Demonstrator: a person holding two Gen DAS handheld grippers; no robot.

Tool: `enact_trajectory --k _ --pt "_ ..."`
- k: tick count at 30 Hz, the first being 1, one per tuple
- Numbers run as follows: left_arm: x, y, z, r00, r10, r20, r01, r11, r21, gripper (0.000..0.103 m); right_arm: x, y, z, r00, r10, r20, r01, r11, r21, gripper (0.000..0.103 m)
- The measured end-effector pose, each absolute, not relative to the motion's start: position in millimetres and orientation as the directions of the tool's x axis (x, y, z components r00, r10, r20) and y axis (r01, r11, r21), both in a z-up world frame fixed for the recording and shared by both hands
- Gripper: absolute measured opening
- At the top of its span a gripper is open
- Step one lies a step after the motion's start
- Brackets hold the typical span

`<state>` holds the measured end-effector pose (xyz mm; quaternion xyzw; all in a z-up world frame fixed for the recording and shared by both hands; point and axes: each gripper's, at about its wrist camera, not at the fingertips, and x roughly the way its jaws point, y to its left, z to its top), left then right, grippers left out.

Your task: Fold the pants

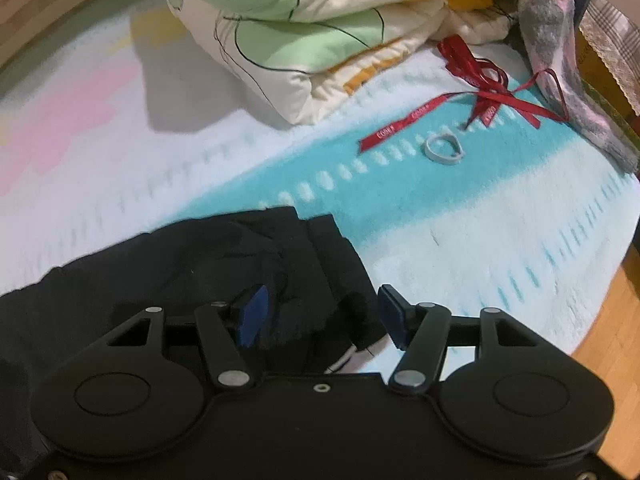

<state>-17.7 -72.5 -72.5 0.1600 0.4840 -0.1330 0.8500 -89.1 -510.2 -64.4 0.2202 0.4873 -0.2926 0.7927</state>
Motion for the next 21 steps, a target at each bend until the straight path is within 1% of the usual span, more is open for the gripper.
enact_trajectory --k 6,8,11,12,13,14,17,21 --pt "-4.4 -71.9 -70.0 0.475 -0.087 -0.876 0.366 0.925 0.107 0.058 -77.7 -511.0 -81.0 0.307 -0.234 -0.923 0.646 0.763 0.022 0.064" --pt "-5.2 -71.5 -69.2 0.473 -0.088 -0.877 0.366 0.925 0.104 0.058 -73.5 -509.1 -85.6 0.292 -0.220 -0.931 0.633 0.774 0.016 0.051" --pt "-3.8 -71.1 -68.8 0.471 -0.091 -0.878 0.365 0.926 0.100 0.058 -69.8 -505.1 -88.7 0.260 -0.221 -0.940 0.620 0.785 -0.013 0.047" --pt "-1.9 -70.4 -69.2 0.470 -0.092 -0.878 0.364 0.926 0.098 0.058 -68.8 -502.8 -88.0 0.257 -0.228 -0.939 0.611 0.791 -0.025 0.043" --pt "1.1 -67.7 -69.9 0.468 -0.093 -0.879 0.362 0.927 0.095 0.058 -68.5 -501.1 -87.1 0.257 -0.233 -0.938 0.606 0.795 -0.031 0.029" --pt "0.1 -67.2 -68.7 0.466 -0.094 -0.880 0.361 0.928 0.092 0.058 -68.2 -499.4 -85.8 0.258 -0.240 -0.936 0.603 0.797 -0.038 0.028" --pt "1.2 -66.8 -67.0 0.463 -0.095 -0.881 0.362 0.928 0.090 0.058 -68.2 -493.4 -81.7 0.261 -0.256 -0.931 0.589 0.806 -0.057 0.027" --pt "-1.8 -66.2 -62.2 0.448 -0.142 -0.883 0.391 0.919 0.051 0.058 -71.2 -494.0 -81.1 0.200 -0.351 -0.914 0.590 0.788 -0.174 0.025"
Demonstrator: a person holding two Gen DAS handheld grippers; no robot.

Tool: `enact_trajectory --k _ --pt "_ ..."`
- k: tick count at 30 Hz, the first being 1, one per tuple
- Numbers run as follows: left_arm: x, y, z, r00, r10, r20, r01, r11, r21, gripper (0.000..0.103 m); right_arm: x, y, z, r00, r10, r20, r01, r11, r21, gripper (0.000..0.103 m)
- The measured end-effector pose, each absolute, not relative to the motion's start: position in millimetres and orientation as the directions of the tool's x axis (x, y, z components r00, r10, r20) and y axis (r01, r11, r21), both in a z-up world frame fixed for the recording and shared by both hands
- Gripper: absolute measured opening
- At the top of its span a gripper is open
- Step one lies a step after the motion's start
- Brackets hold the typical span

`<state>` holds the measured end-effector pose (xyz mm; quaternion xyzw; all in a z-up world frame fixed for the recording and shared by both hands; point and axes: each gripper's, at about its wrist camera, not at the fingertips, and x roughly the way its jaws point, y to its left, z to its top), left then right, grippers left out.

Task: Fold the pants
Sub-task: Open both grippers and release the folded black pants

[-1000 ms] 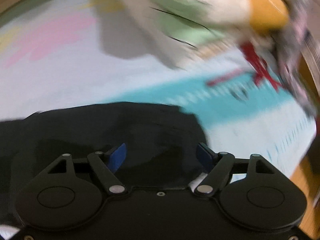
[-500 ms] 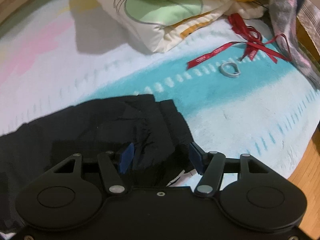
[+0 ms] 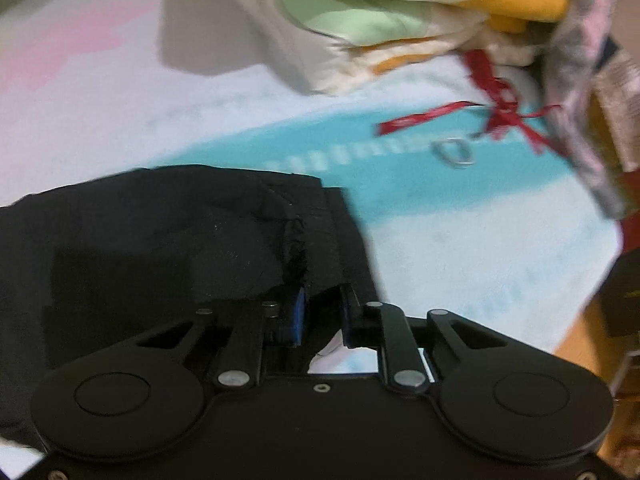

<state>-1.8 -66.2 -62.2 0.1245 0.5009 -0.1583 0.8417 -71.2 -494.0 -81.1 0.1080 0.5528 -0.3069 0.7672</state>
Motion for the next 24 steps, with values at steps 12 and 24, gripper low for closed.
enact_trajectory --k 12,24 --pt "-15.5 -59.7 -60.8 0.425 -0.147 -0.893 0.407 0.912 0.043 0.058 -82.7 -515.2 -73.8 0.209 -0.323 -0.923 0.674 0.731 -0.103 0.052" --pt "8.6 15.6 -28.9 0.638 0.007 -0.770 0.241 0.948 0.208 0.058 -53.1 -495.8 -49.4 0.251 -0.367 -0.896 0.691 0.716 -0.100 0.055"
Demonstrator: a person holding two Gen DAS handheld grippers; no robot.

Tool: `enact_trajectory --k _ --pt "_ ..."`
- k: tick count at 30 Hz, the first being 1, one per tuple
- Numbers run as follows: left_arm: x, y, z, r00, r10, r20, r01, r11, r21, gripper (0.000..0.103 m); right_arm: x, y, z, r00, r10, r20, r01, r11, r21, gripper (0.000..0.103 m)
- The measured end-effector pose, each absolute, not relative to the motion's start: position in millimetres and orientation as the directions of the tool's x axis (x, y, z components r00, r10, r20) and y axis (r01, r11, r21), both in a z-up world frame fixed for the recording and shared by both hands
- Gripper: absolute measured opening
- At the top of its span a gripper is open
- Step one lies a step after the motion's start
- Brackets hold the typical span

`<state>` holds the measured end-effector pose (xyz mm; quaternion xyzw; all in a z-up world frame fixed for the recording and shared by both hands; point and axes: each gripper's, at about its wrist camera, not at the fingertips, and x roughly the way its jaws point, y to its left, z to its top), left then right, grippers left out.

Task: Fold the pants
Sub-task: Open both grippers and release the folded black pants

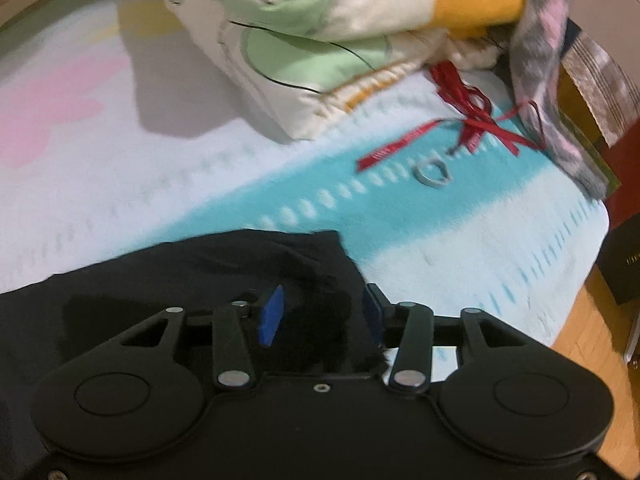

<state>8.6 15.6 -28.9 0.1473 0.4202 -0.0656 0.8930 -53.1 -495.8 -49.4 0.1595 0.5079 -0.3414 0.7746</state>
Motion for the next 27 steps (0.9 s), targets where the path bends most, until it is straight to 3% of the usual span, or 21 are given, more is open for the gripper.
enact_trajectory --k 4,8,10,14,16,17,22,27 --pt "52.6 56.4 -42.5 0.597 0.105 -0.795 0.078 0.979 0.188 0.058 -42.0 -483.4 -48.8 0.250 -0.364 -0.897 0.668 0.736 -0.112 0.056" --pt "75.9 83.4 -76.5 0.504 0.264 -0.823 -0.030 0.957 0.289 0.062 -39.1 -480.6 -51.0 0.238 -0.359 -0.902 0.664 0.738 -0.119 0.056" --pt "73.5 92.0 -68.8 0.519 0.267 -0.812 -0.090 0.962 0.259 0.059 -42.5 -483.6 -51.8 0.238 -0.353 -0.905 0.674 0.731 -0.107 0.056" --pt "64.9 68.2 -44.6 0.545 0.174 -0.820 -0.022 0.981 0.193 0.058 -59.5 -495.4 -53.9 0.247 -0.348 -0.904 0.700 0.709 -0.081 0.064" --pt "52.4 45.6 -29.9 0.597 0.097 -0.797 0.042 0.987 0.152 0.059 -72.9 -502.4 -54.6 0.262 -0.340 -0.903 0.724 0.688 -0.050 0.079" --pt "47.9 34.7 -26.3 0.610 0.053 -0.791 0.088 0.987 0.134 0.059 -78.9 -506.7 -54.3 0.267 -0.336 -0.903 0.735 0.677 -0.034 0.081" --pt "28.3 -15.4 -37.8 0.534 -0.113 -0.838 0.312 0.948 0.070 0.060 -108.6 -530.7 -61.0 0.270 -0.304 -0.914 0.795 0.605 0.034 0.083" --pt "31.2 -23.9 -71.0 0.420 -0.106 -0.901 0.331 0.942 0.043 0.062 -119.8 -544.2 -76.3 0.256 -0.233 -0.938 0.809 0.583 0.076 0.083"
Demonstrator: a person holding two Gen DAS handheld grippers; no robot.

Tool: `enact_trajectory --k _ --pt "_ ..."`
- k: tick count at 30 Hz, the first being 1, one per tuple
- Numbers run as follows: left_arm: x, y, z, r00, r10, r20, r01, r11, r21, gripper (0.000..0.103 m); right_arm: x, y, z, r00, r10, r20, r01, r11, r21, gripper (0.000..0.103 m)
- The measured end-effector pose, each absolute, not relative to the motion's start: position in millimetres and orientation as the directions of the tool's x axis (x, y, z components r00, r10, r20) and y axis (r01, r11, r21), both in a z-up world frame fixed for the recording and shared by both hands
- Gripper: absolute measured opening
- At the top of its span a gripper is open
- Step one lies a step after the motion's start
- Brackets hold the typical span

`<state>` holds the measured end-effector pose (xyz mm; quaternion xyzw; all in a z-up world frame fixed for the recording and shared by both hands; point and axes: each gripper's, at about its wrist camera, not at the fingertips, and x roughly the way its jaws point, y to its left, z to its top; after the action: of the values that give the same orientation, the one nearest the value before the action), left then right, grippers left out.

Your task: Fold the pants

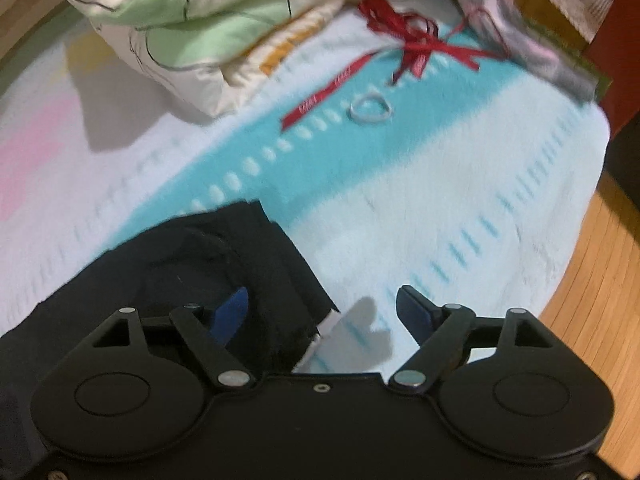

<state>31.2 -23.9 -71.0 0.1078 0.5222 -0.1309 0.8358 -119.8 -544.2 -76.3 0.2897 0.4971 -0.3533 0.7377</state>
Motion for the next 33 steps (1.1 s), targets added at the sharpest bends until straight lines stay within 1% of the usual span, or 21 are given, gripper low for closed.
enact_trajectory --k 1,5,8,9,10,15,17,22,24,25,26,29,33 --pt "18.4 -28.4 -71.2 0.441 -0.116 -0.890 0.331 0.943 0.041 0.066 -119.6 -544.9 -79.5 0.253 -0.222 -0.942 0.806 0.587 0.078 0.083" --pt "20.2 -29.3 -72.4 0.431 -0.123 -0.894 0.329 0.944 0.029 0.074 -118.0 -547.3 -88.3 0.284 -0.146 -0.948 0.788 0.599 0.144 0.082" --pt "20.5 -30.7 -71.9 0.431 -0.121 -0.894 0.333 0.942 0.033 0.076 -118.5 -547.7 -95.1 0.310 -0.079 -0.947 0.780 0.591 0.206 0.080" --pt "19.3 -30.8 -71.3 0.433 -0.120 -0.894 0.337 0.941 0.036 0.077 -119.2 -548.0 -98.1 0.314 -0.056 -0.948 0.779 0.586 0.224 0.076" --pt "19.4 -31.5 -71.5 0.433 -0.121 -0.893 0.338 0.941 0.036 0.077 -120.1 -548.4 -101.2 0.315 -0.036 -0.948 0.779 0.580 0.237 0.075" --pt "18.4 -33.4 -71.5 0.432 -0.121 -0.894 0.339 0.940 0.036 0.078 -129.2 -551.1 -104.4 0.355 -0.012 -0.935 0.787 0.543 0.291 0.073" --pt "24.4 -32.6 -74.8 0.431 -0.120 -0.894 0.340 0.940 0.038 0.078 -132.4 -554.4 -105.1 0.384 -0.003 -0.923 0.788 0.523 0.326 0.065" --pt "26.5 -32.2 -74.9 0.426 -0.123 -0.896 0.341 0.940 0.033 0.078 -133.6 -553.3 -106.1 0.415 -0.009 -0.910 0.776 0.526 0.348 0.063" --pt "27.0 -32.7 -74.8 0.425 -0.123 -0.897 0.340 0.940 0.033 0.078 -131.7 -551.2 -105.6 0.407 -0.019 -0.913 0.767 0.550 0.330 0.054" --pt "27.1 -32.9 -74.8 0.425 -0.123 -0.897 0.342 0.939 0.033 0.078 -131.6 -552.5 -103.9 0.397 -0.036 -0.917 0.770 0.557 0.311 0.038" --pt "27.2 -33.1 -74.8 0.426 -0.123 -0.896 0.343 0.939 0.034 0.078 -131.8 -553.3 -102.8 0.395 -0.040 -0.918 0.771 0.558 0.308 0.031" --pt "27.7 -33.5 -74.7 0.425 -0.125 -0.896 0.341 0.939 0.031 0.078 -133.2 -552.4 -95.5 0.411 -0.029 -0.911 0.773 0.541 0.331 0.026" --pt "27.9 -34.5 -74.8 0.426 -0.124 -0.896 0.339 0.940 0.031 0.078 -127.3 -532.0 -63.0 0.440 -0.099 -0.892 0.731 0.617 0.292 0.024"
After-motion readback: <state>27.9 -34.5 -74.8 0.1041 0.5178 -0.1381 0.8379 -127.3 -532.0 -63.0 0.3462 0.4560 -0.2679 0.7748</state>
